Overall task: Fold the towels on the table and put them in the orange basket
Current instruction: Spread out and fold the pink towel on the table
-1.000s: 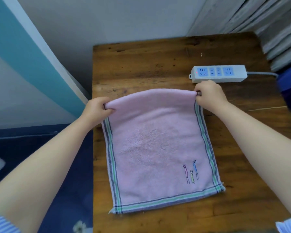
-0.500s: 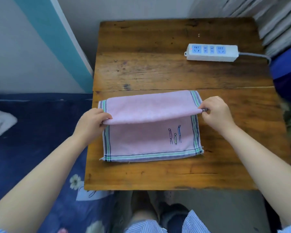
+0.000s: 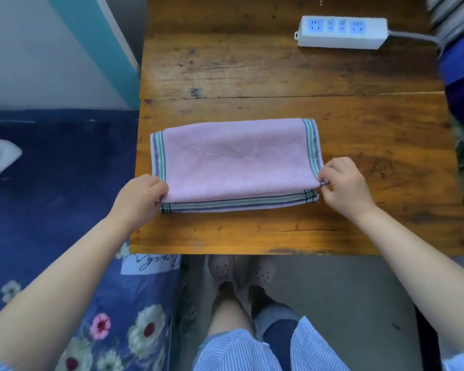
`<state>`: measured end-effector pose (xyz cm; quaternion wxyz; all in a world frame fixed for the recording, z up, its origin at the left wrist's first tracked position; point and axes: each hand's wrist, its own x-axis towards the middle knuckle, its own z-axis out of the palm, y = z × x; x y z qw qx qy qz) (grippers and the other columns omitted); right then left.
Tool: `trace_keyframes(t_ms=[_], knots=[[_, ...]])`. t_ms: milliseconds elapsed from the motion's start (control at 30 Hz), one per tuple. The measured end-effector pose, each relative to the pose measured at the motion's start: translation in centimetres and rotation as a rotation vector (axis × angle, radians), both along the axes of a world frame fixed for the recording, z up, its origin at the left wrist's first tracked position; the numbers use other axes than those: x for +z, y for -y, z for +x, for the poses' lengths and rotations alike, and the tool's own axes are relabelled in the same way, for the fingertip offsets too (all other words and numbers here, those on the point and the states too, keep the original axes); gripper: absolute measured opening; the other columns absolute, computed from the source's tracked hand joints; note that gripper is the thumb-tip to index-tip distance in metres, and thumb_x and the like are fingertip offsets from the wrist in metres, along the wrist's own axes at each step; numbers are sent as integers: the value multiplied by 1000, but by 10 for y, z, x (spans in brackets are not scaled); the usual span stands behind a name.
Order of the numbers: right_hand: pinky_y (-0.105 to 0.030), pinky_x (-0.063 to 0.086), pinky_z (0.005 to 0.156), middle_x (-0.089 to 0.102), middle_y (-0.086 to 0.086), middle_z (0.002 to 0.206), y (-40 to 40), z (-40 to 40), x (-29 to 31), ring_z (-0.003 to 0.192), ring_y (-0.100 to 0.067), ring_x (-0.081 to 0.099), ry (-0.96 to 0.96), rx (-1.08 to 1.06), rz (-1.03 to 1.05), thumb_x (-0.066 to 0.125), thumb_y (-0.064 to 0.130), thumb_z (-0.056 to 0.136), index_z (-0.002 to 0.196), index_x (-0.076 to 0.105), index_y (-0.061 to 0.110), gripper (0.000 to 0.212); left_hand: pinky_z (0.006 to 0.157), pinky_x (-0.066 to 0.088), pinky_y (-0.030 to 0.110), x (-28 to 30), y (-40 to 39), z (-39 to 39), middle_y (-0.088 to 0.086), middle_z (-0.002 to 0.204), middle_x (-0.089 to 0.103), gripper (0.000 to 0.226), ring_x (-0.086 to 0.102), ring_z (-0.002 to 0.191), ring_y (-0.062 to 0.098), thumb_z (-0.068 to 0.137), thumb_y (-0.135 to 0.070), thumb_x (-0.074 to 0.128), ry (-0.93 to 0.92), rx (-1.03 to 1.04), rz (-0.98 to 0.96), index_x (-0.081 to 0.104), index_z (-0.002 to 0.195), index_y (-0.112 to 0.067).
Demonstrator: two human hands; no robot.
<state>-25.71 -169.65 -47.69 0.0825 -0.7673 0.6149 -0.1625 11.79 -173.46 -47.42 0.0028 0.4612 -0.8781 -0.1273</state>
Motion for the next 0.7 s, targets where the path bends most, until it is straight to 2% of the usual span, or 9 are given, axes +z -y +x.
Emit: trace_keyframes(t_ms=[267,400,433,533,700], knots=[[-37,43,55,54,-24,62,-18,12,-14,65,-44,54,13,-109,-30,47,-22,50,57,55,-7,18,45,28,23,-8,-8,3,15,46,48,33,47,40,28,37,25,68,15,-79,4,51,49,0],[-40,44,54,54,-23,61,-23,12,-18,65,-44,54,-20,-139,-42,48,-24,50,56,54,-7,19,42,29,23,-10,-12,3,13,43,45,17,46,39,26,56,12,45,-1,-178,-49,48,46,-1],[-40,45,56,54,-24,61,-25,12,-19,64,-44,54,-35,-137,-36,48,-23,49,56,54,-7,19,40,32,23,-11,-13,4,13,44,45,16,47,39,26,55,12,49,26,-202,-47,49,46,-1],[-41,44,62,53,-24,59,-33,15,-23,63,-43,56,-93,-131,1,49,-20,46,55,54,-7,17,39,39,27,-16,-17,4,14,46,49,30,49,41,26,34,20,70,129,-221,3,52,48,0],[-46,46,70,53,-22,60,-45,15,-30,61,-39,57,-193,-145,17,58,-26,41,55,55,-5,26,39,39,26,-23,-17,3,12,50,52,34,50,44,27,30,19,73,190,-238,-3,56,52,-2]])
